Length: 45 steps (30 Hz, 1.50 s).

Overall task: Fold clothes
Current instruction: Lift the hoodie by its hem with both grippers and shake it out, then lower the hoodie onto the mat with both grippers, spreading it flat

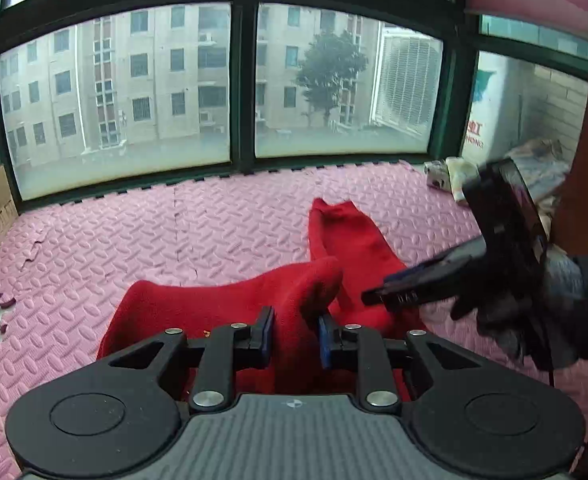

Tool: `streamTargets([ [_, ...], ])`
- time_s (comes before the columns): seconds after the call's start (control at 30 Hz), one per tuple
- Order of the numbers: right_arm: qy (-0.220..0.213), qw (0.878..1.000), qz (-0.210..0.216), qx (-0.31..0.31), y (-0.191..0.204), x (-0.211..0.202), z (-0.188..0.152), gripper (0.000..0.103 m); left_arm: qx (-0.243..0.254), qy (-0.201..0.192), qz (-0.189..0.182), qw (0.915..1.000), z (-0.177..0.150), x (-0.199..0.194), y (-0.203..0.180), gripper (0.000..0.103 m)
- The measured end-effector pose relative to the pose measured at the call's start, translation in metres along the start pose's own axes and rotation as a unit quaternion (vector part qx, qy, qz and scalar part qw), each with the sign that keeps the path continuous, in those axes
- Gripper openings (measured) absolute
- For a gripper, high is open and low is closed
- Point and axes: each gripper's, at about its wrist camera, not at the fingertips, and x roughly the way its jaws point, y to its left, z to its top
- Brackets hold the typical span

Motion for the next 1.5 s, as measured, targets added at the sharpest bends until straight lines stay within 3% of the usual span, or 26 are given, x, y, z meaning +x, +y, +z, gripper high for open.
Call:
streamTargets([
  [0.1, -0.015, 1.000, 0.025, 0.007, 0.001, -0.014, 0.005, 0.034, -0.022, 0.037, -0.017, 0.9989, -0.017, 0.005, 0.007, 0.017],
  [0.27, -0.009, 0.991, 0.124, -0.040, 0.026, -0.043, 0.009, 0.034, -0.073, -0.001, 0.001, 0.9973, -0.027, -0.015, 0.028, 0.015],
  [0.4, -0.011, 0.979, 0.157, -0.131, 0.063, -0.052, 0.001, 0.034, -0.129, -0.022, -0.009, 0.9914, -0.028, -0.021, 0.044, 0.015],
  [0.7, -0.026, 0.957, 0.150, -0.245, 0.112, -0.031, 0.012, 0.033, -0.118, -0.026, -0.022, 0.9924, -0.033, -0.023, 0.043, 0.018],
  [0.73, -0.024, 0.956, 0.156, -0.246, 0.113, -0.028, 0.014, 0.026, -0.120, -0.027, -0.025, 0.9921, -0.035, -0.024, 0.044, 0.020],
  [0.77, -0.024, 0.955, 0.152, -0.252, 0.115, -0.026, 0.015, 0.012, -0.122, -0.030, -0.029, 0.9917, -0.037, -0.026, 0.045, 0.020],
  [0.8, -0.030, 0.954, 0.140, -0.263, 0.118, -0.025, 0.016, 0.012, -0.124, -0.032, -0.033, 0.9912, -0.038, -0.028, 0.045, 0.025],
  [0.83, -0.041, 0.951, 0.129, -0.277, 0.122, -0.027, 0.018, 0.012, -0.123, -0.031, -0.037, 0.9913, -0.041, -0.028, 0.045, 0.032],
  [0.87, -0.059, 0.948, 0.114, -0.292, 0.126, -0.030, 0.023, 0.012, -0.120, -0.027, -0.040, 0.9916, -0.044, -0.028, 0.045, 0.046],
  [0.93, -0.098, 0.939, 0.080, -0.321, 0.133, -0.038, 0.032, 0.012, -0.115, -0.019, -0.046, 0.9922, -0.050, -0.028, 0.044, 0.047],
  [1.03, -0.203, 0.920, 0.019, -0.334, 0.138, -0.054, 0.053, 0.012, -0.106, -0.008, -0.055, 0.9928, -0.060, -0.028, 0.043, 0.048],
  [1.07, -0.226, 0.917, 0.016, -0.327, 0.137, -0.057, 0.062, 0.019, -0.103, -0.004, -0.058, 0.9929, -0.063, -0.028, 0.042, 0.048],
  [1.1, -0.231, 0.919, 0.009, -0.319, 0.135, -0.057, 0.071, 0.027, -0.101, -0.001, -0.061, 0.9931, -0.066, -0.028, 0.042, 0.048],
  [1.13, -0.227, 0.923, -0.014, -0.311, 0.132, -0.053, 0.077, 0.044, -0.102, 0.008, -0.060, 0.9929, -0.069, -0.026, 0.042, 0.048],
  [1.23, -0.182, 0.941, -0.054, -0.282, 0.116, -0.038, 0.085, 0.043, -0.112, 0.017, -0.057, 0.9919, -0.074, -0.024, 0.046, 0.048],
  [1.33, -0.124, 0.959, -0.037, -0.251, 0.099, -0.029, 0.072, 0.043, -0.106, 0.015, -0.056, 0.9927, -0.075, -0.026, 0.048, 0.050],
  [1.5, -0.051, 0.970, -0.009, -0.240, 0.092, -0.032, 0.020, 0.044, -0.094, 0.012, -0.049, 0.9943, -0.073, -0.028, 0.051, 0.050],
])
